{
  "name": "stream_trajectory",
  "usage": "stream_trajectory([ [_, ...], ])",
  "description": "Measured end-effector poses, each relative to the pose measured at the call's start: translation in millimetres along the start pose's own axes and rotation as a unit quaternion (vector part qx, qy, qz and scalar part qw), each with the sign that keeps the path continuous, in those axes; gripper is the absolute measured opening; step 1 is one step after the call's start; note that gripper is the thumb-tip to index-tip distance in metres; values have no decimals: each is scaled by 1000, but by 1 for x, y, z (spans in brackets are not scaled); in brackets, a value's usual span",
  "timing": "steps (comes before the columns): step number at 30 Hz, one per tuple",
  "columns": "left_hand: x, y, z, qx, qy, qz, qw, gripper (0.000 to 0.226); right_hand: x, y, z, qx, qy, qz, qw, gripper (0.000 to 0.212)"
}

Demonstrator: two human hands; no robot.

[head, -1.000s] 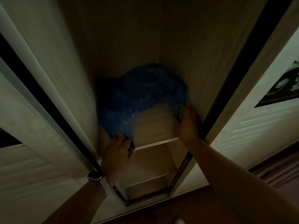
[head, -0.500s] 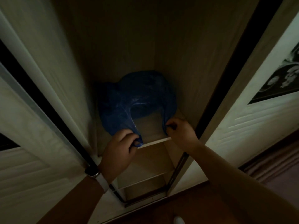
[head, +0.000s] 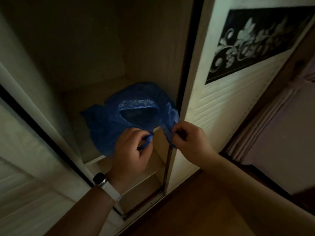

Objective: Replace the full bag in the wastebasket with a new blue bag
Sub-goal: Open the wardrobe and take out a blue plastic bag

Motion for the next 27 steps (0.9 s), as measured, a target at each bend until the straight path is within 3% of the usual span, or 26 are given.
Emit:
stream_trajectory([
  [7, -19, 4, -80, 9, 50, 12, 999, 19, -61, -64, 7, -25, -38, -22, 999, 11],
  [15, -67, 25, -187, 16, 58, 2, 998, 21, -160, -158, 0, -14, -26, -71, 997, 9],
  [23, -130, 108, -285, -43, 71, 81, 993, 19, -283, -259, -28, 3, 35, -144, 989, 11],
  [27, -153, 166, -334, -71, 102, 153, 980, 21, -344, -312, -48, -43, 86, -190, 977, 18],
])
Point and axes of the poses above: each hand's wrist, its own x-axis towards the middle knuckle, its own y-axis out of the palm, z = x × y, the point moved 6 cm from there along x, towards the middle knuckle, and after that the axes turned 10 degrees about -y, right-handed, at the moved point
